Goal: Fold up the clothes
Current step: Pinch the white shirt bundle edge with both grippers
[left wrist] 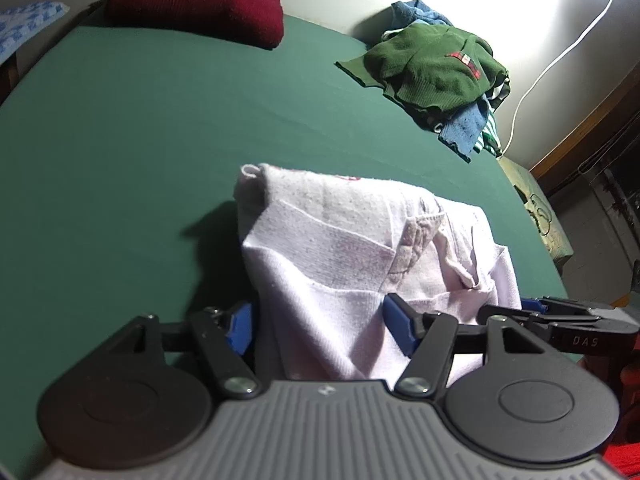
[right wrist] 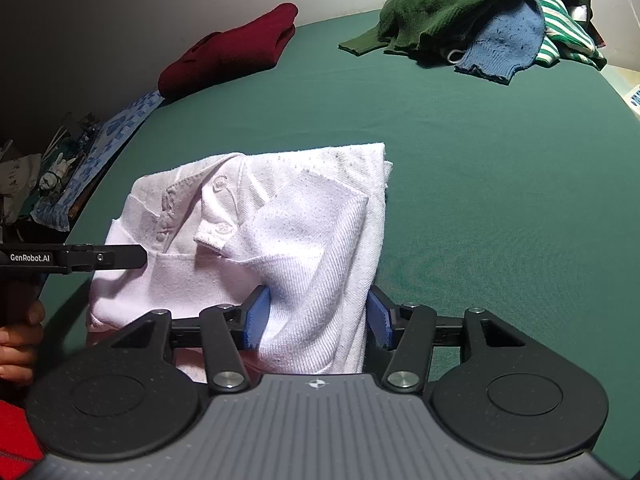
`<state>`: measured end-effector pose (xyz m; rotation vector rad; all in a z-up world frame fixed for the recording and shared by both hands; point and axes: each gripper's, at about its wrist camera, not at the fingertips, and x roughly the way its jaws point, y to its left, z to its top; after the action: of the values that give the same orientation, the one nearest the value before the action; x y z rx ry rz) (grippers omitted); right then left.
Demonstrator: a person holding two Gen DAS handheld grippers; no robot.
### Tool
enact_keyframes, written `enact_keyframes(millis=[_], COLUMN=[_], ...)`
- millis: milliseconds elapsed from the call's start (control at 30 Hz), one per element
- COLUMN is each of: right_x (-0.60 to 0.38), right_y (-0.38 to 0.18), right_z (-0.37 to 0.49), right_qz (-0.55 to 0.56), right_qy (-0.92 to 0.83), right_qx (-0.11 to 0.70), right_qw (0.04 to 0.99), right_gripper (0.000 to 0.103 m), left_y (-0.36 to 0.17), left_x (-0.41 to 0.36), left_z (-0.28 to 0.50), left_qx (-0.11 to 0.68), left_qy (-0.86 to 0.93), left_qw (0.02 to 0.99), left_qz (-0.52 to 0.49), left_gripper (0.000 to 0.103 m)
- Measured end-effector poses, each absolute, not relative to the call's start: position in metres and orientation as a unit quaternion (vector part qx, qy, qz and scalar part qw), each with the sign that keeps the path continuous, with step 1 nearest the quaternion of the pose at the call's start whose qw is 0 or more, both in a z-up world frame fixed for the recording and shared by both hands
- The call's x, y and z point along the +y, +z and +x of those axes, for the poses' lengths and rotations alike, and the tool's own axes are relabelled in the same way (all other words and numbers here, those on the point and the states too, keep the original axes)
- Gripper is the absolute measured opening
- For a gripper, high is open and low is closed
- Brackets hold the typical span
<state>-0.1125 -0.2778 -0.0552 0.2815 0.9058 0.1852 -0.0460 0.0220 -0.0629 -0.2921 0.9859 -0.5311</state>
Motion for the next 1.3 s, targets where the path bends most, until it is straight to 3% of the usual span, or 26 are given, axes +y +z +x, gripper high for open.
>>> enact_keyframes(millis=[200,467,1167,1233,1300], right_x=[-0.276,-0.276,-0.278,-0.277,-0.280], right_y=[-0.055,-0.056,-0.058,-0.057,-0.057], right_z=[-0.113,-0.116,-0.114,-0.113,-0.111], right_qz=[0.129,0.129,0.148,0.146,0.153], right_qy=[0.095,0.085,0.079,0.079,0.084], right_qx=[0.435,0.429,0.416,0.419,0.426], right_qw=[0.886,0.890,0.893,0.893,0.887], right_gripper=[0.058,0.053,0.055,0.046,0.037], left_y=[-0.071,-0.075,-0.075,-0.074,-0.074], left_x=[0.044,0.052,0.050,0.047,0.046], left_z=[-0.039,-0.037,-0.039,-0.039,-0.039], left_qx=[0.470,0.471,0.466,0.468,0.468], left_qy=[-0.266,-0.242,-0.233,-0.231,-0.229], left_qw=[0.814,0.816,0.824,0.825,0.826], left_qz=[-0.213,-0.232,-0.223,-0.217,-0.215], left_gripper=[0.065,0.029,0.038,0.028,0.025])
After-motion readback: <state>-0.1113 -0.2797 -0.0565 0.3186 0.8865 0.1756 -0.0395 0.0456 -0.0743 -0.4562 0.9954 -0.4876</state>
